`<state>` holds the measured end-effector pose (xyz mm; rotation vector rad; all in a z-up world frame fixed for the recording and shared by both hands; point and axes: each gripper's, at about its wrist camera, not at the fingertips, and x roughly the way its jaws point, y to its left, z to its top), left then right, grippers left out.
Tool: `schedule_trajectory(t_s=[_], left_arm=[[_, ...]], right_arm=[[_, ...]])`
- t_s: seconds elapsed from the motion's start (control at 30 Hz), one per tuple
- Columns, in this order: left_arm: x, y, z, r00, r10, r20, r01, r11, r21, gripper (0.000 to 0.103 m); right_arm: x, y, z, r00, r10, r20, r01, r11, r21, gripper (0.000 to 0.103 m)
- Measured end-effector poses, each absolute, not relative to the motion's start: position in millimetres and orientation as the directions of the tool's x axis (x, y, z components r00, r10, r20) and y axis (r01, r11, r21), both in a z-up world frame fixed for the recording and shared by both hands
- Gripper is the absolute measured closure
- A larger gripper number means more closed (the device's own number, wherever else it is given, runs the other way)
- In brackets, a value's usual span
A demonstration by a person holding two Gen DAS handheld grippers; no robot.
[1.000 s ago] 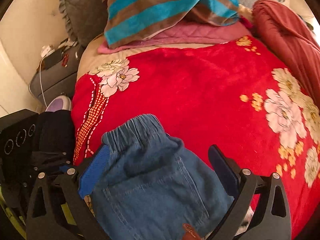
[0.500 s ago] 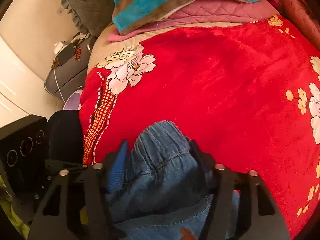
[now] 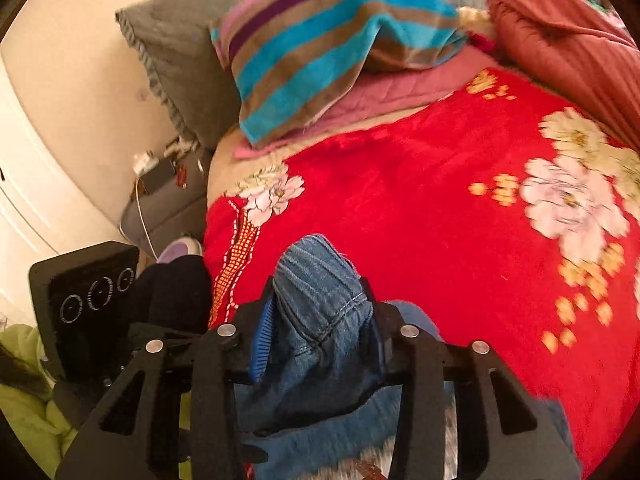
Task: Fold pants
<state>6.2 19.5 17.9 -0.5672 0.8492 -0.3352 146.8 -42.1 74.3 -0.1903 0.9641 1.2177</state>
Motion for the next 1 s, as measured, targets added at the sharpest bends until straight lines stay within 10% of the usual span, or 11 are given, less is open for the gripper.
schedule_trajectory(t_s=[0.27, 0.37, 0.67, 0.8, 0.87, 1.0], left_arm=[[13.8, -44.8, 29.5, 0.558, -0.54, -0.63, 0.207, 0.826, -0.524, 0.057], [13.0, -62.2, 21.1, 0.513, -0.558, -0.652, 0.249, 0.824, -0.509, 0.057], [17.6, -98.4, -6.1, 0.412, -0.575, -0.707, 0.318, 0.818, -0.479, 0.056], [19.2, -98.4, -9.6, 0.409, -0.564, -0.717, 0.322, 0.825, -0.465, 0.055], [5.5, -102.0, -5.6, 0.408, -0.558, -0.722, 0.333, 0.828, -0.452, 0.055], [6.8, -102.3, -9.0, 0.396, -0.575, -0.716, 0.338, 0.817, -0.468, 0.055]], right_arm=[[137.7, -127.4, 90.9, 0.136, 0.74, -0.658, -0.811, 0.465, 0.355, 0.062], [133.9, -157.2, 86.7, 0.183, 0.734, -0.654, -0.784, 0.51, 0.354, 0.039], [124.3, -224.9, 47.0, 0.292, 0.653, -0.699, -0.607, 0.691, 0.392, 0.012], [120.5, -225.5, 28.5, 0.288, 0.631, -0.72, -0.562, 0.72, 0.407, 0.012], [119.1, -223.0, 16.6, 0.298, 0.558, -0.774, -0.551, 0.763, 0.338, 0.043], [119.1, -236.8, -2.5, 0.301, 0.511, -0.805, -0.528, 0.793, 0.305, 0.038]])
